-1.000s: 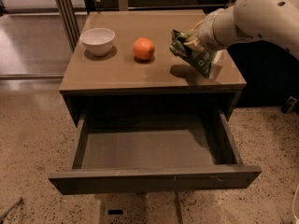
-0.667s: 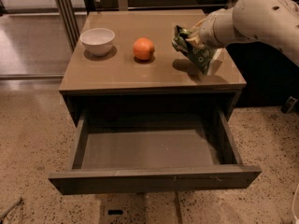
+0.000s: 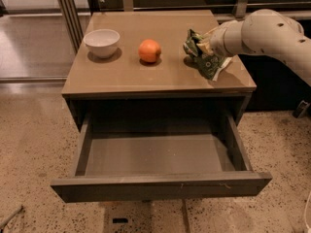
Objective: Pick green jalapeno chip bag from top drawer and place on counter
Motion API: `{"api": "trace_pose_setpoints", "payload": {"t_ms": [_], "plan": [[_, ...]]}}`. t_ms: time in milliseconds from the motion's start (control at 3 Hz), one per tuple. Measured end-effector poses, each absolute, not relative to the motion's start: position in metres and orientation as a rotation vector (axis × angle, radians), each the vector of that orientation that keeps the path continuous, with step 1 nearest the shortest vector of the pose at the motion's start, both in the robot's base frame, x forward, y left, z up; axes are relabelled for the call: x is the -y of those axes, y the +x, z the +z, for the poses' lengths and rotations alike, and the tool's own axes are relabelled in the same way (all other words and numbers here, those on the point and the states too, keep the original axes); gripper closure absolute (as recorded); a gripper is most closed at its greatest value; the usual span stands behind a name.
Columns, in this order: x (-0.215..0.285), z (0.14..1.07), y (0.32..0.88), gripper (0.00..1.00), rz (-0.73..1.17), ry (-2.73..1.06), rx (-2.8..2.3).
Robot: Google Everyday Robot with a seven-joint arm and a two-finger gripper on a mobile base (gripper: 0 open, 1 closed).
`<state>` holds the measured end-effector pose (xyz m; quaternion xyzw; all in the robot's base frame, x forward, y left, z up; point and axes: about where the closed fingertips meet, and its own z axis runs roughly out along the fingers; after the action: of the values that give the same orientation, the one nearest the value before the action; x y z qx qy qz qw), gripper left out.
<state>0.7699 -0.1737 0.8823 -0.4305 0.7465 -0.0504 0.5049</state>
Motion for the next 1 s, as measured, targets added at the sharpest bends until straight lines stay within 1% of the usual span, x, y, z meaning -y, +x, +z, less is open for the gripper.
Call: {"api": "trace_pose_setpoints", "payload": {"t_ms": [333,1000], "plan": [[0.1743,0.8797,0.7719,0.86,-0.116,-1.027,-1.805],[0.1743,0.8796,0.7719,0.39,-0.116,-1.027,-1.805]]}}
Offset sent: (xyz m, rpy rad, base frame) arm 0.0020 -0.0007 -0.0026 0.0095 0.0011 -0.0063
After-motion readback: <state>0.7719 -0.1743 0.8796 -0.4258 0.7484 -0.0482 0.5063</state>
